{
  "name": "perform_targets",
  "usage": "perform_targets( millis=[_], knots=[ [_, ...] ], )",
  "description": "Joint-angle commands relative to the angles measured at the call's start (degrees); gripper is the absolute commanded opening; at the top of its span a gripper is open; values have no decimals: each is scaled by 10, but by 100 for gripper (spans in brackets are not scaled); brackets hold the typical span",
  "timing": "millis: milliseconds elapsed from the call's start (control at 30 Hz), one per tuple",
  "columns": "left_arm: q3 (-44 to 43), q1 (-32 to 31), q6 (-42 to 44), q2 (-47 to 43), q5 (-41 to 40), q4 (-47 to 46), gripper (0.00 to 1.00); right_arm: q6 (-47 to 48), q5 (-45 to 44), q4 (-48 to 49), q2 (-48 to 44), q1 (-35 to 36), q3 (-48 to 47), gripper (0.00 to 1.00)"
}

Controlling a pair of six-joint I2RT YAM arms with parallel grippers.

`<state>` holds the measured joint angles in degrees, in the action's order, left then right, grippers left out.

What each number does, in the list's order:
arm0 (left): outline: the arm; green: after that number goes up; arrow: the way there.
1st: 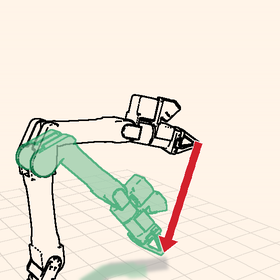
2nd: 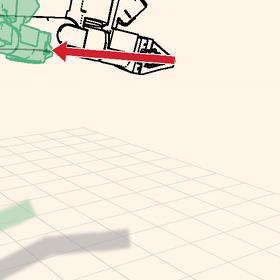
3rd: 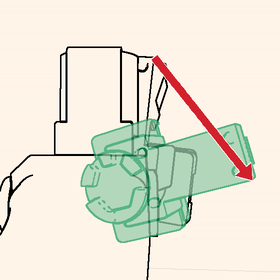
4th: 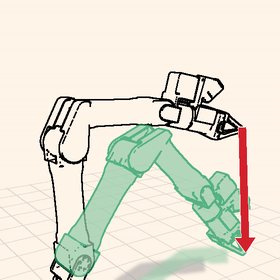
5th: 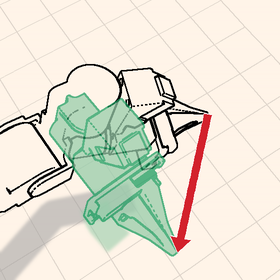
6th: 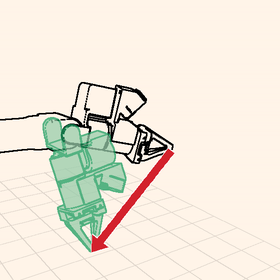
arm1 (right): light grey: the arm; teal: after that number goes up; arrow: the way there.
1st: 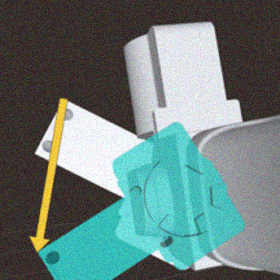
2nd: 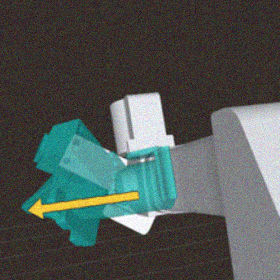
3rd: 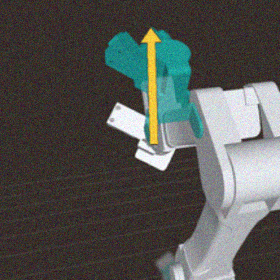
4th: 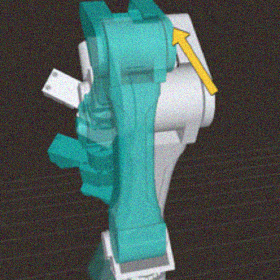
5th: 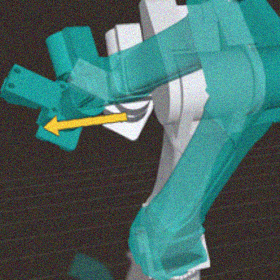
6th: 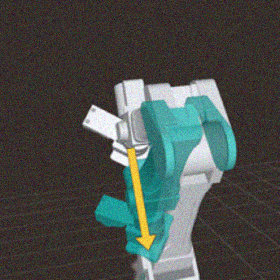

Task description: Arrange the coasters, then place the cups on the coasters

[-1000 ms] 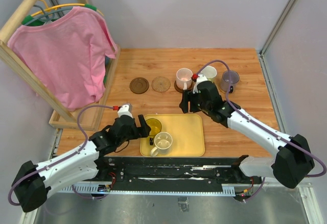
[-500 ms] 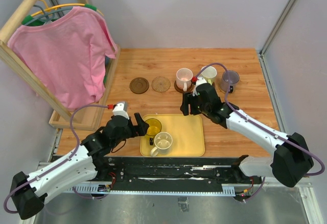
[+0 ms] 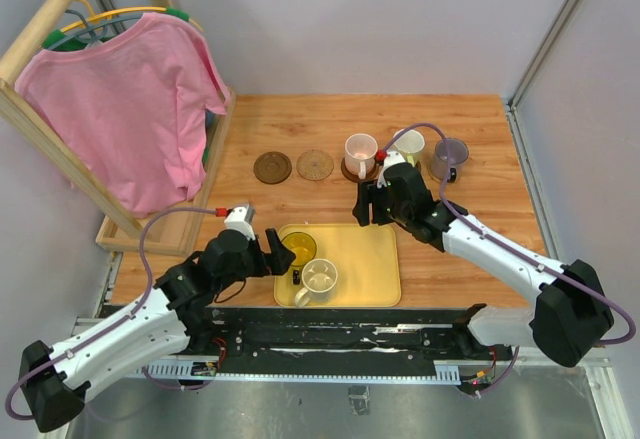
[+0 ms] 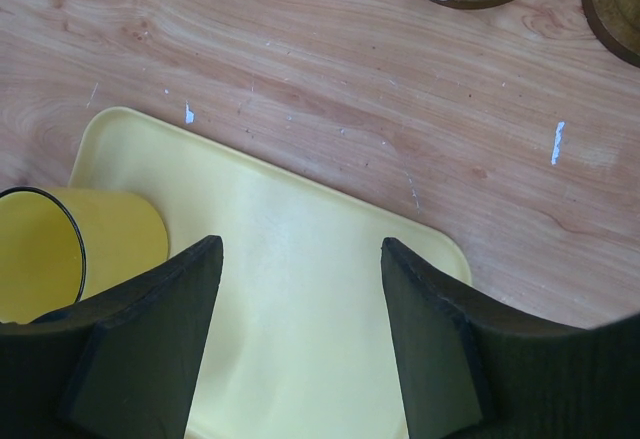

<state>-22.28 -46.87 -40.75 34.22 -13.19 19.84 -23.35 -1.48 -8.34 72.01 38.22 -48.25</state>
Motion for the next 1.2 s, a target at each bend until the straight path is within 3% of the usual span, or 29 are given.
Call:
perform_targets(
  millis=[0, 667, 900, 1167],
  knots=[
    [17, -14, 5, 11, 13, -8, 100, -8, -6, 10, -2, 7, 8, 66],
    [11, -74, -6, 90, -28, 9, 100, -17, -6, 10, -3, 7, 8, 66],
    [-4, -89, -25, 114, -70, 44, 78, -19, -6, 12, -2, 7, 6, 66],
    [-14, -93, -18, 117, -80, 38, 73, -19, -4, 16, 2, 7, 7, 66]
  ],
)
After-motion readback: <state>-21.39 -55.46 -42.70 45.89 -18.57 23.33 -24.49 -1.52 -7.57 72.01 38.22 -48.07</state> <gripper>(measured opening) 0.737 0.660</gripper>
